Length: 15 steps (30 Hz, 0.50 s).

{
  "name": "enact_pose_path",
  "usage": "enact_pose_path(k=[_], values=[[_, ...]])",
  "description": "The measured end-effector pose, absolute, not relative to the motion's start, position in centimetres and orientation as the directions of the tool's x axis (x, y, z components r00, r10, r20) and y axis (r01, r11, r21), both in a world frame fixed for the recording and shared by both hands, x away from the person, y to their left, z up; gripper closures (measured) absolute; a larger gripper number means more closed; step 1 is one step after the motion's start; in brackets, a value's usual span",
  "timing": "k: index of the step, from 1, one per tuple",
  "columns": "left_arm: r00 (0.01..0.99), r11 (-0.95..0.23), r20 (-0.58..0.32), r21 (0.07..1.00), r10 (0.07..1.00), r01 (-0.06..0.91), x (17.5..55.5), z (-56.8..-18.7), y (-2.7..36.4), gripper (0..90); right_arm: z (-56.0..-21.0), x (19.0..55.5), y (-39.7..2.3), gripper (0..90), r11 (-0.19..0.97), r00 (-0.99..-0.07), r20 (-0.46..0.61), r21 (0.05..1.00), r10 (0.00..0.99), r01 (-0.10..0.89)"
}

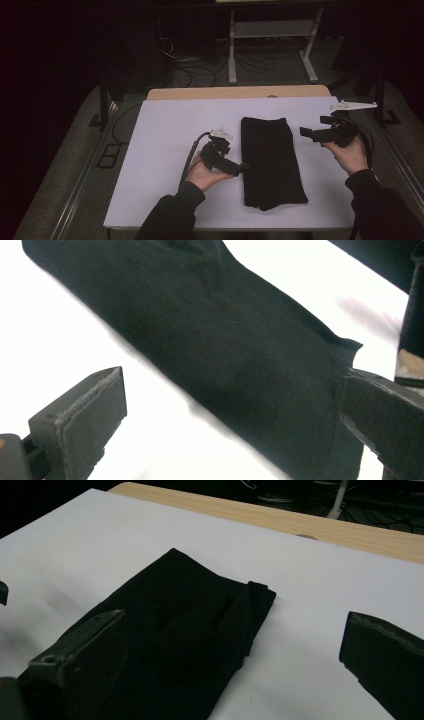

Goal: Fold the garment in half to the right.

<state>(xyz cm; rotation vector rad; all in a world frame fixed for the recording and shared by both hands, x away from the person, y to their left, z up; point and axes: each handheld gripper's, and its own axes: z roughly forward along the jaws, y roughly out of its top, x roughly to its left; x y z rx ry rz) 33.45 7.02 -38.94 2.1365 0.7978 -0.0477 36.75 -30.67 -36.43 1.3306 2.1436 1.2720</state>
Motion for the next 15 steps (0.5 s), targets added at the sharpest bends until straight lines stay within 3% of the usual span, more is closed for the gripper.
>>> enact_pose_path(k=[15], values=[[0.774, -0.404, -0.312, 0.712, 0.550, 0.574, 32.8, -39.4, 10.4, 0.0, -36.9, 35.2, -30.9, 0.0, 0.179, -0.536, 0.177, 0.818, 0.826, 0.546]])
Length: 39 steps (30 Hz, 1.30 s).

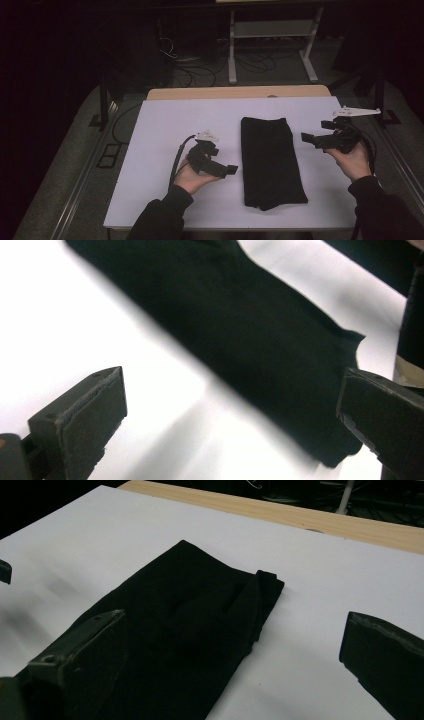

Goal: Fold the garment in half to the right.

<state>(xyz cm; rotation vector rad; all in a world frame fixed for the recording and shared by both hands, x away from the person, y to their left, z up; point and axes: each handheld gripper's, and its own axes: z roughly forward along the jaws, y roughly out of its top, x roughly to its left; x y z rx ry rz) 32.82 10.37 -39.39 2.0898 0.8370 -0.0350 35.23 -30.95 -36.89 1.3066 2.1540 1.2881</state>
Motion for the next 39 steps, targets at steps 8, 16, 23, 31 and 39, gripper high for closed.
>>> enact_pose_path(k=[8, 16, 23, 31, 39], values=[[0.753, -0.385, -0.313, 0.709, 0.578, 0.591, 32.4, -39.4, 12.9, 0.0, -37.0, 34.3, -31.4, 0.0, 0.177, -0.536, 0.180, 0.818, 0.825, 0.548], [0.736, -0.376, -0.303, 0.706, 0.606, 0.600, 32.0, -39.5, 15.3, 0.0, -37.0, 33.2, -31.6, 0.0, 0.180, -0.542, 0.178, 0.821, 0.821, 0.542], [0.716, -0.358, -0.302, 0.705, 0.629, 0.612, 31.7, -39.7, 17.2, 0.0, -36.9, 32.3, -31.7, 0.0, 0.190, -0.552, 0.170, 0.823, 0.817, 0.536], [0.706, -0.337, -0.286, 0.724, 0.648, 0.602, 31.1, -39.9, 19.1, 0.0, -37.0, 31.2, -31.6, 0.0, 0.202, -0.566, 0.166, 0.824, 0.807, 0.530], [0.684, -0.293, -0.286, 0.745, 0.671, 0.599, 30.7, -40.1, 21.7, 0.0, -37.4, 30.4, -31.8, 0.0, 0.196, -0.569, 0.172, 0.827, 0.804, 0.527]])
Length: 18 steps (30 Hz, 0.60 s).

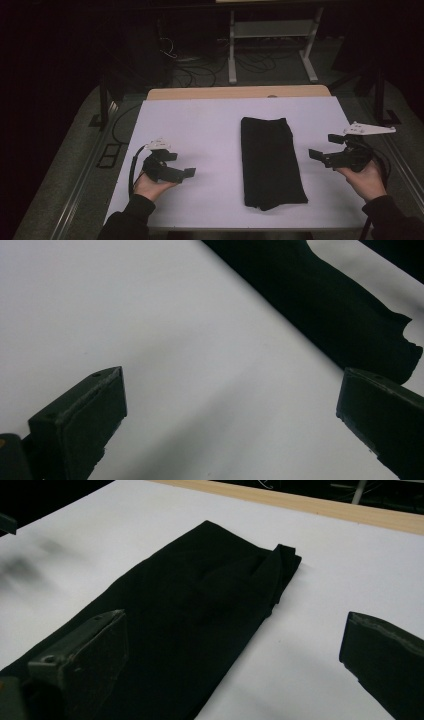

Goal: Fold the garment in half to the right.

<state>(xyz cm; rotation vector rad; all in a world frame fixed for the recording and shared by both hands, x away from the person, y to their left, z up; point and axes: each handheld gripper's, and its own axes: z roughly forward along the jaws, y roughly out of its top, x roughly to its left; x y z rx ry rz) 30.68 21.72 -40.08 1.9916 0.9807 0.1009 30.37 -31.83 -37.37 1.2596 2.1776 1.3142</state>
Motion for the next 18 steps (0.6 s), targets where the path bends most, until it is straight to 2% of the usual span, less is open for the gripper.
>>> enact_pose_path(k=[18], values=[[0.637, -0.205, -0.253, 0.807, 0.728, 0.554, 29.5, -40.9, 26.6, 0.0, -39.3, 27.6, -32.5, 0.0, 0.180, -0.558, 0.194, 0.819, 0.806, 0.545]])
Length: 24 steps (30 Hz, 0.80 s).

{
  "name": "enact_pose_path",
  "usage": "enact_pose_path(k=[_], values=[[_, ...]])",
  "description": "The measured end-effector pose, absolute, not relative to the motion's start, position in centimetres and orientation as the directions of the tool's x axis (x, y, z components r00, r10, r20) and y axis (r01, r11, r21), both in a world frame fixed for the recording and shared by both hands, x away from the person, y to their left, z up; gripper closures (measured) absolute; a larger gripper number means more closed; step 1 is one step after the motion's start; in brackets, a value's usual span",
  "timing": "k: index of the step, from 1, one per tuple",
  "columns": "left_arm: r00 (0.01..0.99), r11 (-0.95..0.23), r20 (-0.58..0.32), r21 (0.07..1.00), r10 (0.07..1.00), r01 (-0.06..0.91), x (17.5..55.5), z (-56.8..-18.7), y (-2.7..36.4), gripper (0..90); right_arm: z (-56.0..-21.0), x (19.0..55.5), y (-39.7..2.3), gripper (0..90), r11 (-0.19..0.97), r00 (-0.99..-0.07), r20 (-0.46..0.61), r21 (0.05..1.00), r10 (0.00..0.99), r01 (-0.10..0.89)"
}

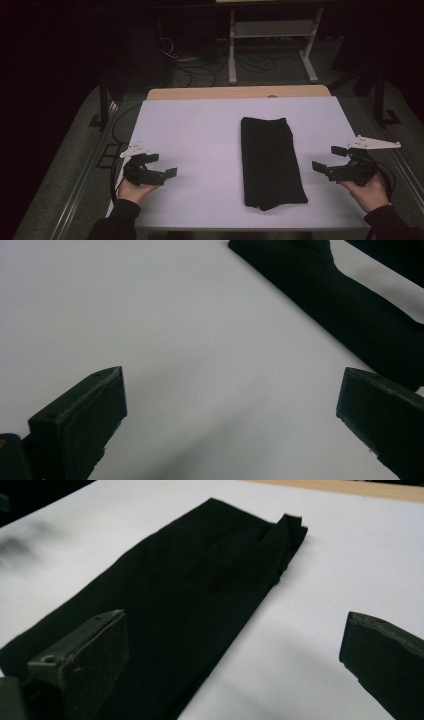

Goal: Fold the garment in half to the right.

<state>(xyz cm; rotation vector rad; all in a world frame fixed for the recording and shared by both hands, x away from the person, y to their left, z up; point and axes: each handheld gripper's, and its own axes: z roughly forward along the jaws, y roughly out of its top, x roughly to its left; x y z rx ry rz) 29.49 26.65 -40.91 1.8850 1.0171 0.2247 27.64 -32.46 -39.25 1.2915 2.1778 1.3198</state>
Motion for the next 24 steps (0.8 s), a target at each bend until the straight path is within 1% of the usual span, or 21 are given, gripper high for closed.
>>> enact_pose_path(k=[6, 11, 18, 24], values=[[0.613, -0.162, -0.232, 0.840, 0.756, 0.518, 29.0, -41.4, 28.0, 0.0, -40.1, 26.7, -32.6, 0.0, 0.211, -0.560, 0.168, 0.810, 0.811, 0.547], [0.588, -0.155, -0.223, 0.839, 0.777, 0.522, 28.8, -41.7, 29.1, 0.0, -40.7, 26.0, -32.8, 0.0, 0.217, -0.562, 0.161, 0.810, 0.811, 0.545], [0.559, -0.120, -0.232, 0.845, 0.796, 0.522, 28.4, -41.8, 30.4, 0.0, -41.4, 25.1, -33.4, 0.0, 0.193, -0.545, 0.181, 0.807, 0.819, 0.558], [0.554, -0.113, -0.231, 0.848, 0.800, 0.517, 28.3, -41.8, 30.9, 0.0, -41.7, 24.9, -33.6, 0.0, 0.187, -0.548, 0.201, 0.800, 0.812, 0.571]])
